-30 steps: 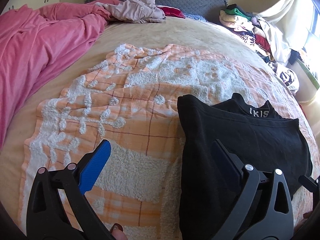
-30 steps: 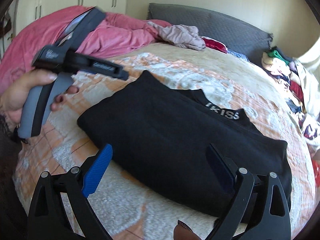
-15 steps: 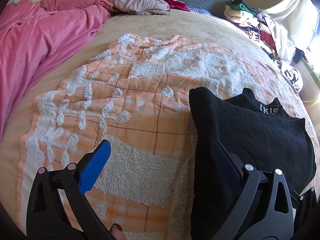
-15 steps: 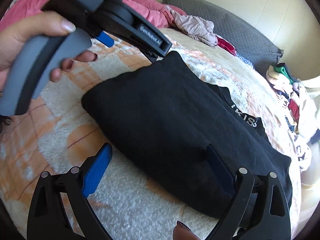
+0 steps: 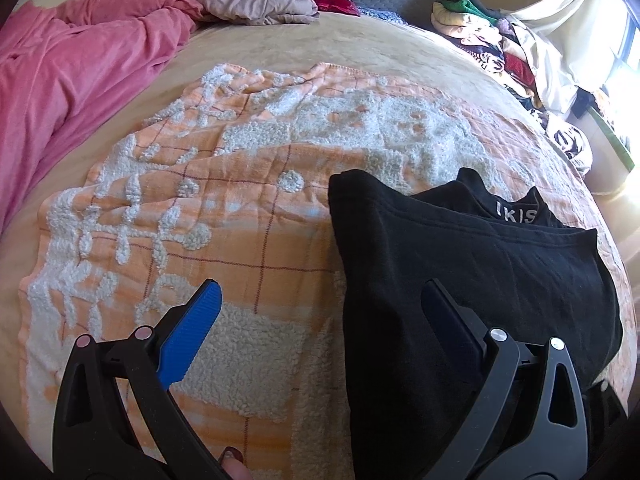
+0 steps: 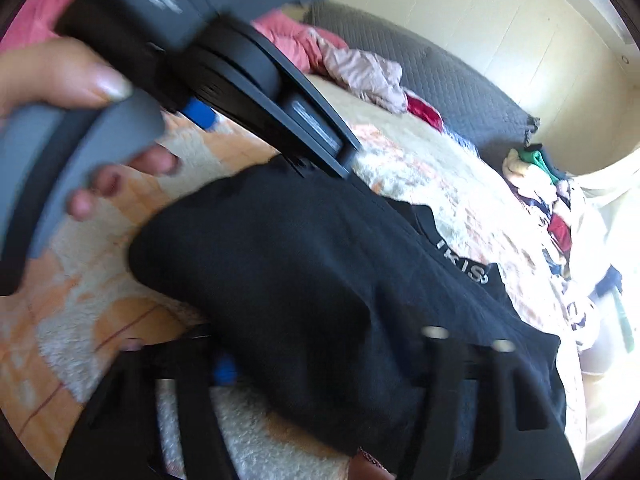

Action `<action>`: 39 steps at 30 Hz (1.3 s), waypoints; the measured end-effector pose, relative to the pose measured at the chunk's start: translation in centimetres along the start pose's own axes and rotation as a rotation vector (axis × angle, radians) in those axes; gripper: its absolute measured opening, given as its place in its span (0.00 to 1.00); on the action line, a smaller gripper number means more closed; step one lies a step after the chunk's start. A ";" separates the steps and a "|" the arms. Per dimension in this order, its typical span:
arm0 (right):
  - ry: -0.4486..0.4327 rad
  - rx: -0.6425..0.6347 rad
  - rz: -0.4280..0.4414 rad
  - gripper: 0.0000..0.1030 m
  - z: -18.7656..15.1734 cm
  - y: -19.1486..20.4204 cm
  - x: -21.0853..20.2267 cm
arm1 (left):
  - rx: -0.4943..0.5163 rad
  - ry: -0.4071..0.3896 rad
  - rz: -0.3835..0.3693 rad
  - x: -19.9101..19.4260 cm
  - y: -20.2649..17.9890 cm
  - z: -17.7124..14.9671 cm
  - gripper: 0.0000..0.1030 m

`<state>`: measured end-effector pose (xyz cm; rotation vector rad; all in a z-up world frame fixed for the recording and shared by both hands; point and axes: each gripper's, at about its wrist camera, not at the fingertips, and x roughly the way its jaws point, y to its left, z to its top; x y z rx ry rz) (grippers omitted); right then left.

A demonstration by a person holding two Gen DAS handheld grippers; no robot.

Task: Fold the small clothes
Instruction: 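Lift the sweatshirt side with the left tool and fold it over the body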

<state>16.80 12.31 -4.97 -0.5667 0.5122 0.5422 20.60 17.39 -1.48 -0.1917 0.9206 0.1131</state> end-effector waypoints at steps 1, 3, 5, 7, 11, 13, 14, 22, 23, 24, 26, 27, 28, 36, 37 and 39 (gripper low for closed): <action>-0.018 0.003 -0.007 0.25 -0.1 -0.2 -0.5 | 0.005 -0.004 -0.006 -0.1 -0.4 0.1 0.91; -0.050 0.023 -0.014 0.20 -0.4 -1.1 -1.0 | 0.023 -0.006 -0.033 -0.3 -1.4 0.3 0.91; -0.077 0.045 -0.017 0.19 -0.7 -2.2 -1.7 | 0.034 0.001 -0.067 -0.4 -2.4 0.5 0.91; -0.097 0.055 -0.032 0.18 -0.9 -3.2 -2.2 | 0.048 0.010 -0.105 -0.3 -3.6 0.5 0.91; -0.109 0.078 -0.036 0.18 -1.5 -4.9 -3.5 | 0.030 0.032 -0.199 0.1 -5.3 0.3 0.91; -0.112 0.106 -0.036 0.17 -1.8 -5.8 -4.3 | -0.021 0.048 -0.268 0.2 -5.6 0.2 0.91; -0.117 0.119 -0.034 0.17 -2.0 -6.2 -4.7 | -0.045 0.057 -0.305 0.2 -5.8 0.2 0.90; -0.135 0.230 -0.034 0.17 -3.8 -8.5 -7.0 | -0.065 0.066 -0.410 -1.5 -10.3 0.7 0.33; -0.139 0.259 -0.032 0.17 -4.1 -9.0 -7.3 | -0.050 0.063 -0.411 -1.9 -11.0 0.8 0.31; -0.142 0.291 -0.030 0.17 -4.4 -9.5 -7.8 | -0.033 0.060 -0.407 -2.3 -11.8 1.0 0.30; -0.146 0.352 -0.025 0.17 -5.1 -10.6 -8.5 | 0.003 0.054 -0.389 -3.0 -13.6 1.1 0.29; -0.143 0.378 -0.022 0.17 -5.4 -11.1 -8.7 | 0.018 0.055 -0.382 -3.2 -14.5 1.2 0.29; -0.136 0.406 -0.019 0.17 -5.8 -11.6 -8.8 | 0.033 0.057 -0.371 -3.3 -15.5 1.2 0.28; -0.094 0.647 0.004 0.17 -9.7 -14.7 -9.6 | 0.102 0.102 -0.341 -2.5 -21.3 0.7 0.25; -0.086 0.677 0.014 0.16 -10.2 -15.1 -9.6 | 0.111 0.107 -0.336 -2.3 -22.2 0.7 0.24; -0.075 0.734 0.039 0.16 -10.9 -15.9 -9.6 | 0.126 0.112 -0.325 -2.0 -23.4 0.5 0.24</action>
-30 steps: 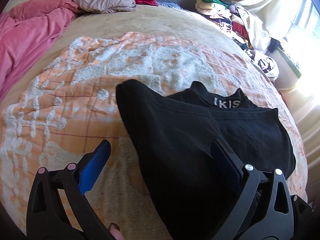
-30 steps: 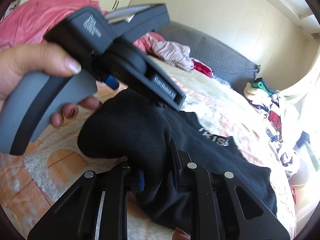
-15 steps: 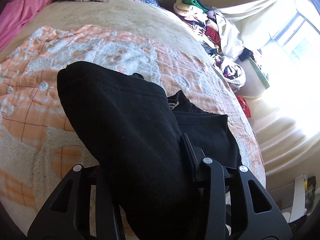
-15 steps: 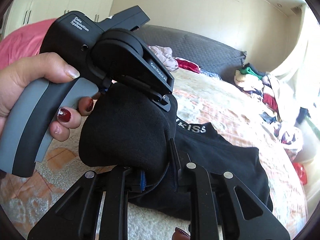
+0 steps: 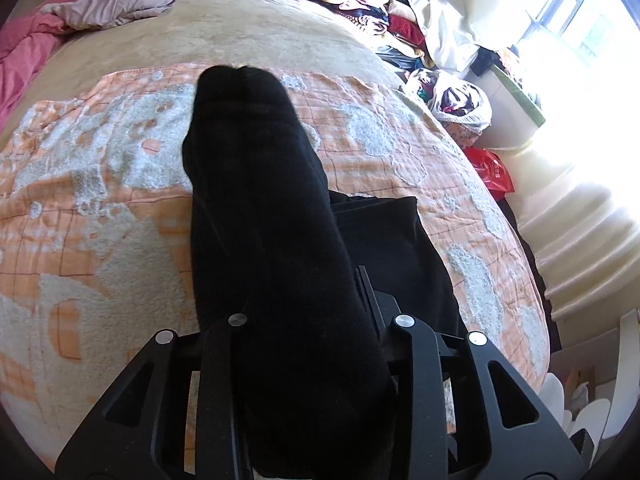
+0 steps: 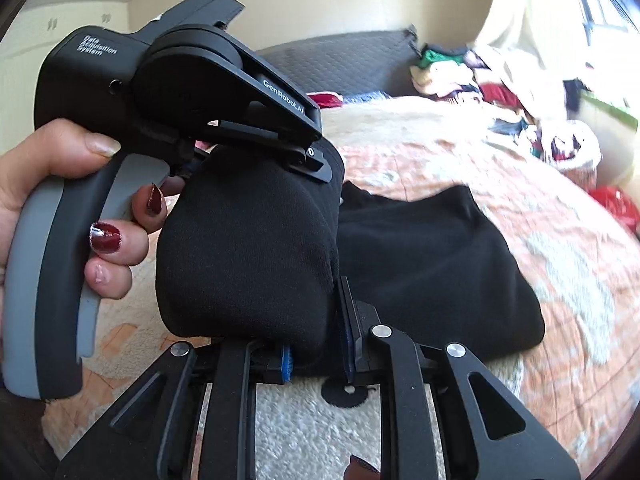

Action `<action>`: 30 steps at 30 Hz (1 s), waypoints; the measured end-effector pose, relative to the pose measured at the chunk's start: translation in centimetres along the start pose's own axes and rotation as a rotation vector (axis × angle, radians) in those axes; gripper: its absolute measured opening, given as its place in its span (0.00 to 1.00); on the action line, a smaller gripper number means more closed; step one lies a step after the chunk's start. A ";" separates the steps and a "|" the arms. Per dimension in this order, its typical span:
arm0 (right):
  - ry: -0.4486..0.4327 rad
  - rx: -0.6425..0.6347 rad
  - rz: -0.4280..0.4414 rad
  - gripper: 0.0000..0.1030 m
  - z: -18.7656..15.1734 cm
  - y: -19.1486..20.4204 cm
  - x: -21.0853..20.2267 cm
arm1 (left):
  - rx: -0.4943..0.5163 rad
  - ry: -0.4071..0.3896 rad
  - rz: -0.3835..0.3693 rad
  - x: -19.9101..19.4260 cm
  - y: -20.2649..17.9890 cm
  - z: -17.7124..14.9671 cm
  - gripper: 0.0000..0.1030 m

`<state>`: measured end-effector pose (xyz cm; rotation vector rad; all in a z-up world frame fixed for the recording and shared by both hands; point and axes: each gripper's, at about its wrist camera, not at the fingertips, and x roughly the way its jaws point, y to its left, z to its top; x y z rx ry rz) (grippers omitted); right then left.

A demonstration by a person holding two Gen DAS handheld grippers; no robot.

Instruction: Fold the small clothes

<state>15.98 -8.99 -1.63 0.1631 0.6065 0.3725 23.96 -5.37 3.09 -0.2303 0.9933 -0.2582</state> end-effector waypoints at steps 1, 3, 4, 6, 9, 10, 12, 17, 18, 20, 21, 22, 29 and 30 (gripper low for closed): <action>0.001 0.021 0.001 0.16 -0.1 -0.5 0.0 | 0.007 0.003 0.007 0.4 -0.6 0.1 0.24; 0.008 0.049 -0.004 0.16 -0.3 -1.2 -0.2 | 0.014 0.013 0.012 1.0 -1.4 0.2 0.24; 0.016 0.062 -0.008 0.14 -0.5 -1.6 -0.1 | 0.019 0.021 0.016 1.5 -1.9 0.3 0.24; 0.029 0.101 -0.002 0.14 -0.7 -2.5 -0.1 | 0.031 0.034 0.026 2.4 -2.8 0.3 0.24; 0.046 0.155 0.005 0.14 -0.9 -3.6 -0.3 | 0.044 0.049 0.037 3.5 -3.8 0.3 0.24; 0.053 0.174 0.009 0.13 -1.0 -3.9 -0.3 | 0.047 0.055 0.040 3.9 -4.2 0.3 0.24; 0.063 0.207 0.015 0.13 -1.1 -4.5 -0.6 | 0.051 0.063 0.047 4.5 -4.6 0.3 0.24; 0.096 0.303 0.034 0.13 -1.7 -6.3 -0.6 | 0.060 0.089 0.063 6.3 -5.9 0.3 0.24; 0.103 0.325 0.041 0.13 -1.6 -6.9 -0.3 | 0.061 0.093 0.066 6.6 -6.1 0.3 0.24; 0.117 0.366 0.053 0.14 -1.9 -7.5 -0.5 | 0.061 0.102 0.067 7.3 -6.5 0.2 0.26; 0.123 0.385 0.059 0.15 -2.1 -7.8 -0.5 | 0.061 0.103 0.067 7.5 -6.7 0.2 0.28; 0.128 0.409 0.067 0.16 -2.2 -8.1 -0.6 | 0.062 0.103 0.066 7.6 -6.8 0.2 0.30; 0.166 0.515 0.123 0.19 -2.9 -10.0 -0.9 | 0.021 0.074 -0.067 7.1 -6.9 0.4 0.55; 0.166 0.517 0.119 0.19 -2.9 -10.2 -1.1 | 0.015 0.062 -0.084 6.8 -6.9 0.5 0.55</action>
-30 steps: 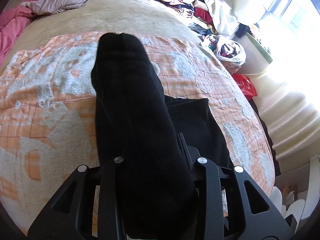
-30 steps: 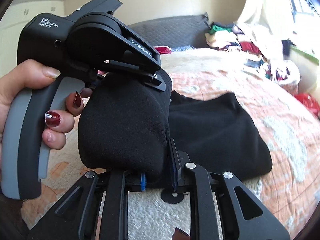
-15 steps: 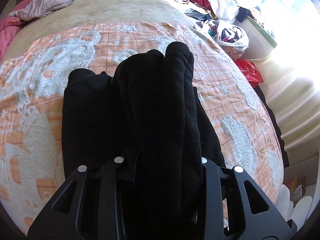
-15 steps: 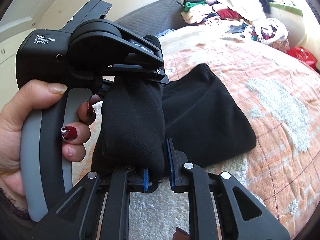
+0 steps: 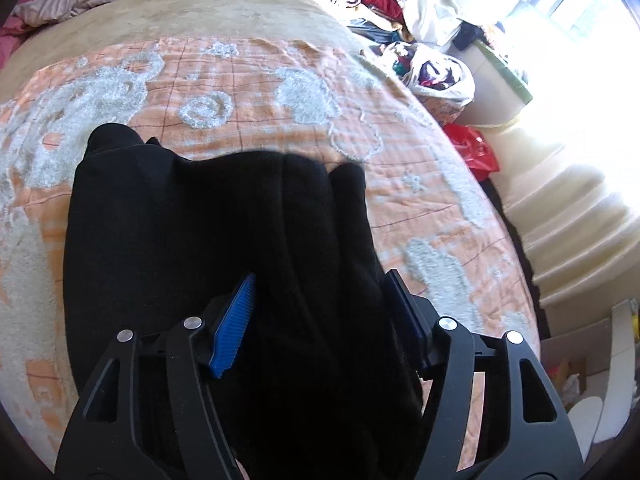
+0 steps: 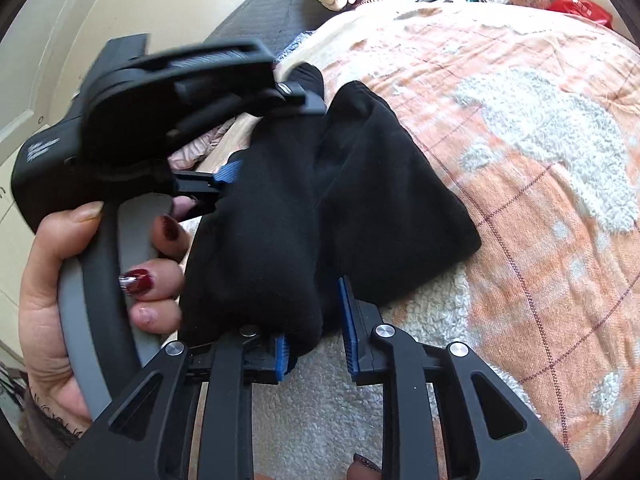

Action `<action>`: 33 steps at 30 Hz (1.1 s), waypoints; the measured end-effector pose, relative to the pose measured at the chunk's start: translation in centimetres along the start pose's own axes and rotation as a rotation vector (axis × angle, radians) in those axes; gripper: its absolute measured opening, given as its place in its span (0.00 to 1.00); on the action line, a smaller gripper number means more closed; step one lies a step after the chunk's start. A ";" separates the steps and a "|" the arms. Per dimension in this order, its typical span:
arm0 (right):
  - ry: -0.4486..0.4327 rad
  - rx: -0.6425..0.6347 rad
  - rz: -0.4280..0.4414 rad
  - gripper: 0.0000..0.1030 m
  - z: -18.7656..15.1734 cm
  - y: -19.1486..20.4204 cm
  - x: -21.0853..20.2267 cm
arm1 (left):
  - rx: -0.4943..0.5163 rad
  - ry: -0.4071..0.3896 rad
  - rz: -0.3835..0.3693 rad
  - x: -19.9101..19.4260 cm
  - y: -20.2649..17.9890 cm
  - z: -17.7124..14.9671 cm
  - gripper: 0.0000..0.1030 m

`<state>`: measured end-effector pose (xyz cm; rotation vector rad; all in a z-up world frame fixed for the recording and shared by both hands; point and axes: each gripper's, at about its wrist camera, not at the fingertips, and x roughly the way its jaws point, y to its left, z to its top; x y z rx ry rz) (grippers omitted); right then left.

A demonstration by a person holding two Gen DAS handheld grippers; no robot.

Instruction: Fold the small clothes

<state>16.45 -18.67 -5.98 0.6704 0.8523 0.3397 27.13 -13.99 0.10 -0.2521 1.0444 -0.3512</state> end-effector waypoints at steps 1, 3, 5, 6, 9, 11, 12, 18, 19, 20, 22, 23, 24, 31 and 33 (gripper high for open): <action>0.002 0.003 0.000 0.21 0.1 -0.1 -0.1 | -0.001 -0.016 -0.005 -0.7 0.2 0.1 0.55; 0.010 0.016 0.015 0.25 0.2 -0.4 -0.4 | -0.003 -0.059 -0.012 -2.2 0.6 0.2 0.55; 0.029 0.021 0.039 0.33 0.7 -0.6 -0.7 | 0.002 -0.096 0.007 -3.7 1.5 0.1 0.55; 0.027 0.020 0.045 0.34 1.1 -0.7 -1.0 | 0.005 -0.109 0.025 -4.2 2.1 -0.1 0.55; 0.036 -0.008 0.069 0.49 2.5 -0.5 -1.6 | 0.031 -0.128 0.115 -5.4 4.1 -1.3 0.55; 0.063 -0.057 0.077 0.58 4.0 0.1 -1.4 | 0.042 -0.118 0.169 -5.5 5.6 -2.2 0.55; 0.061 -0.062 0.085 0.58 4.9 0.4 -1.4 | 0.043 -0.109 0.175 -5.5 6.2 -2.5 0.55; 0.166 -0.063 0.132 0.64 9.4 -0.3 1.7 | 0.084 -0.103 0.202 -5.2 7.1 -4.5 0.55; 0.186 -0.059 0.126 0.64 9.9 -0.7 2.4 | 0.096 -0.106 0.208 -5.2 7.0 -4.7 0.55; 0.211 -0.046 0.130 0.63 10.0 -0.7 2.8 | 0.104 -0.111 0.214 -5.2 6.8 -4.9 0.55; 0.241 -0.015 0.137 0.62 10.6 -1.2 3.5 | 0.113 -0.119 0.221 -5.1 6.7 -5.0 0.55; 0.249 -0.015 0.142 0.61 10.6 -1.2 3.6 | 0.114 -0.123 0.221 -5.1 6.6 -5.1 0.55; 0.248 -0.025 0.130 0.58 10.8 -1.1 3.7 | 0.113 -0.126 0.221 -5.1 6.6 -5.1 0.56; 0.162 -0.259 0.064 0.16 11.5 1.7 3.6 | 0.102 -0.129 0.215 -5.0 6.7 -5.2 0.57; 0.104 -0.343 0.078 0.13 12.0 3.1 3.0 | 0.095 -0.129 0.208 -5.2 6.6 -5.1 0.57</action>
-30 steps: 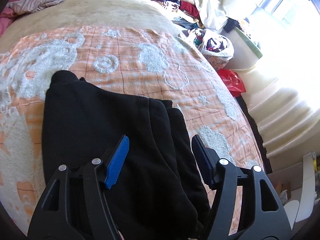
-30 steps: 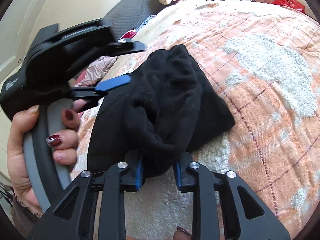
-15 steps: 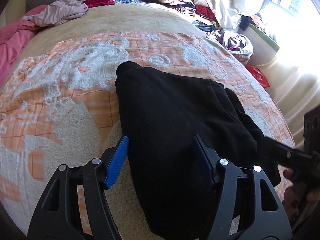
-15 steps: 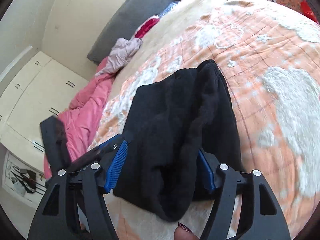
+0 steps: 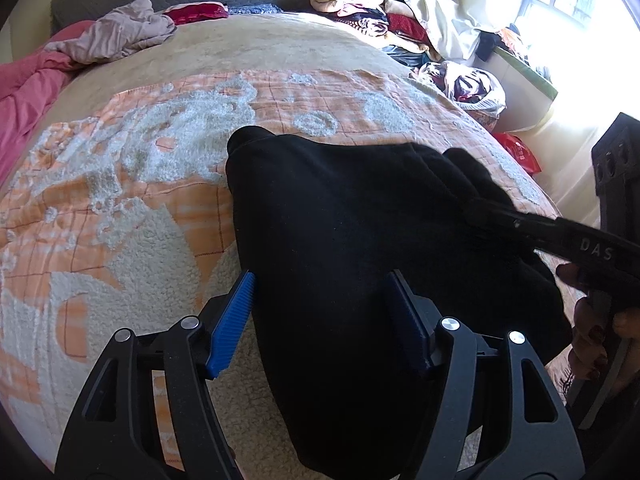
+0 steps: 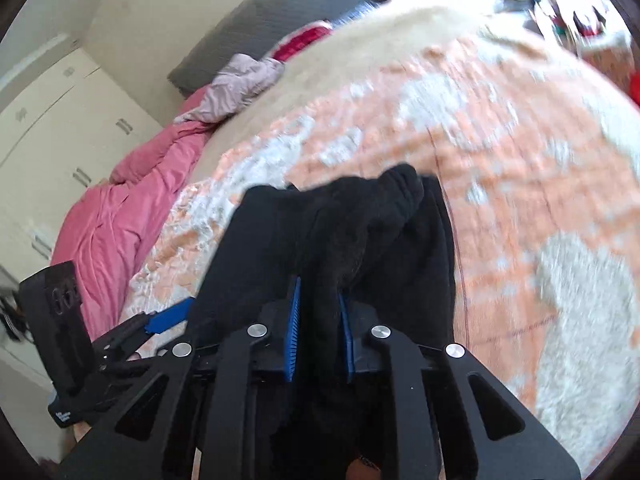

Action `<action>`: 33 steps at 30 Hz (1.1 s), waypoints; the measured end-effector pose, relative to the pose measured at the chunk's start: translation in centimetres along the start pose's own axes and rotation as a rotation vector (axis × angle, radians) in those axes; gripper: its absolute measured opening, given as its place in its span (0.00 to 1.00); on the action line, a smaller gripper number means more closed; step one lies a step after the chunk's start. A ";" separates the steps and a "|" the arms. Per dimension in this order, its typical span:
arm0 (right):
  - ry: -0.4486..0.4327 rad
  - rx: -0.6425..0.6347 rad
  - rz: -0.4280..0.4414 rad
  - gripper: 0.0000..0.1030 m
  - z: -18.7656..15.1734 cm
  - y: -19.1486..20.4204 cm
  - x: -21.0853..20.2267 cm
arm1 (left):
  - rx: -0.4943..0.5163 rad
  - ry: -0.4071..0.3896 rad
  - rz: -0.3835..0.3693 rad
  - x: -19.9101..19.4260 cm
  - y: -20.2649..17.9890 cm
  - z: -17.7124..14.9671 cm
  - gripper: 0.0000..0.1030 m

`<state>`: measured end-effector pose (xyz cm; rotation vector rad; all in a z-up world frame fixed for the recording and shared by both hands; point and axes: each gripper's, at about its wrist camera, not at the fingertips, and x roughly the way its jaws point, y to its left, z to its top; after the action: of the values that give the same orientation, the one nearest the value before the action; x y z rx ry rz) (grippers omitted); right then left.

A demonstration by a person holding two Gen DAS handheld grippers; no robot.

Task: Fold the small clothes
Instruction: 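Open both tools and release the folded sweatshirt bundle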

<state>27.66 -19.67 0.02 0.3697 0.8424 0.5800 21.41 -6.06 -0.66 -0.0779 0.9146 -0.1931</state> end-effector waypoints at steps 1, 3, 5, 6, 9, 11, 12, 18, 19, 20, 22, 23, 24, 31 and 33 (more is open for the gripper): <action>-0.039 -0.040 -0.008 0.08 0.7 0.3 -0.5 | -0.002 -0.004 -0.007 -0.2 0.0 0.0 0.57; -0.070 -0.079 -0.028 0.07 1.3 0.1 -1.4 | -0.004 -0.011 -0.025 -0.4 -0.2 0.1 0.57; -0.045 -0.047 -0.063 0.07 1.2 -1.4 -0.8 | -0.015 -0.006 -0.047 -0.4 -0.3 0.1 0.58; -0.015 -0.027 -0.094 0.07 1.0 -2.3 0.0 | -0.020 0.001 -0.052 -0.3 -0.4 0.0 0.58; 0.047 0.049 -0.129 0.07 0.0 -4.8 1.9 | 0.010 0.017 -0.042 0.5 -1.3 -0.3 0.59; 0.051 0.087 -0.110 0.07 -0.2 -5.6 2.2 | 0.022 0.015 -0.024 0.7 -1.8 -0.6 0.60; 0.051 0.096 -0.105 0.07 -0.3 -5.7 2.1 | 0.022 0.015 -0.023 0.8 -1.8 -0.6 0.61; 0.061 0.087 -0.150 0.20 -1.0 -5.4 2.1 | 0.023 0.015 -0.011 0.7 -1.9 -0.8 0.62; 0.057 0.095 -0.149 0.23 -1.1 -5.4 1.8 | 0.017 0.014 -0.013 0.7 -1.8 -0.9 0.62; 0.051 0.099 -0.151 0.23 -1.2 -5.4 1.4 | 0.011 0.014 -0.014 0.6 -1.7 -1.0 0.62; 0.039 0.093 -0.171 0.30 -1.4 -5.1 0.5 | 0.002 0.015 -0.017 0.5 -1.6 -1.1 0.63; 0.030 0.091 -0.183 0.31 -1.5 -5.0 0.0 | -0.002 0.015 -0.018 0.4 -1.6 -1.2 0.63; 0.012 0.092 -0.184 0.31 -1.7 -4.8 -0.7 | -0.005 0.016 -0.020 0.3 -1.5 -1.3 0.63; 0.022 0.053 -0.116 0.58 -3.7 -1.9 -3.2 | -0.030 0.013 -0.045 -0.8 -1.4 -2.0 0.63; 0.059 0.026 -0.224 0.51 -4.7 -1.6 -2.2 | -0.024 0.013 -0.044 -1.0 -1.6 -2.3 0.63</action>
<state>23.34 -21.93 -2.41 0.2780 0.9350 0.3738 18.82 -7.36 -1.04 -0.1193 0.9288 -0.2241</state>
